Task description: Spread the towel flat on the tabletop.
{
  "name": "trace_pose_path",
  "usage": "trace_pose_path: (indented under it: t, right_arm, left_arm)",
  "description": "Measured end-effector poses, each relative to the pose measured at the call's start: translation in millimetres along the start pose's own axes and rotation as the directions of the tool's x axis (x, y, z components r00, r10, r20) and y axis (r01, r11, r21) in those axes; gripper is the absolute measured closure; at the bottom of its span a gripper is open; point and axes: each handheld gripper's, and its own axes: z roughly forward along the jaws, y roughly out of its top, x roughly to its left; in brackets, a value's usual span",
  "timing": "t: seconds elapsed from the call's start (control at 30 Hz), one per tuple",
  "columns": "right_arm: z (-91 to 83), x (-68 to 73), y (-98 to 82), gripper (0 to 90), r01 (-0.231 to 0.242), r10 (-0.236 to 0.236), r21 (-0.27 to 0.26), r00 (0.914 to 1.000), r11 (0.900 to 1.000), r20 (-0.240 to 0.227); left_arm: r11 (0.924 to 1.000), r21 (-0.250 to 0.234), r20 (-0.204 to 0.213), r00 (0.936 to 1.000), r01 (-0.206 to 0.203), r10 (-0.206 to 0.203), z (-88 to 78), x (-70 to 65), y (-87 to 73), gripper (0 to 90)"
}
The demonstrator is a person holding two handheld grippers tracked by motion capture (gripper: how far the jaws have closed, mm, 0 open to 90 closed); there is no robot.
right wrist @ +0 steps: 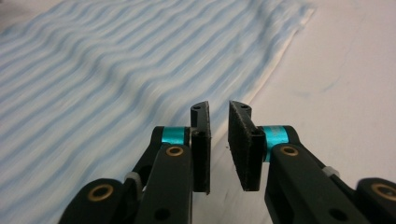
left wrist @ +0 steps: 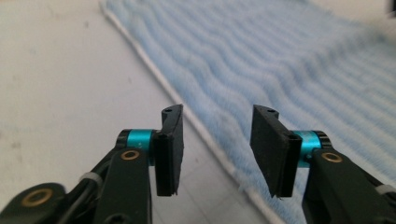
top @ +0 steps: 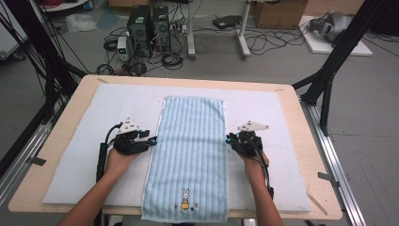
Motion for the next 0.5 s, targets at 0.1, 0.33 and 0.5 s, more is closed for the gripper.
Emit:
trace_pose_path:
  t: [0.1, 0.33, 0.5]
  right_arm:
    - [25.5, -6.3, 7.1, 80.4, -0.02, 0.02, 0.051, 0.9996, 0.999, 0.019]
    - [39.5, -4.9, 15.1, 76.9, -0.005, -0.008, 0.118, 0.994, 0.993, 0.109]
    - [12.9, -1.6, 12.3, 61.9, -0.019, 0.017, 0.026, 0.9978, 0.999, 0.064]
  left_arm:
    - [0.9985, -0.053, 0.015, 0.9998, 0.01, -0.01, -3.1, 2.7, 1.1, 45.1]
    - [0.9961, -0.085, 0.027, 0.9994, 0.023, -0.021, -8.0, 5.9, 3.4, 39.8]
    - [0.9883, -0.126, 0.066, 0.9947, 0.087, -0.079, -9.8, 9.3, 3.7, 22.4]
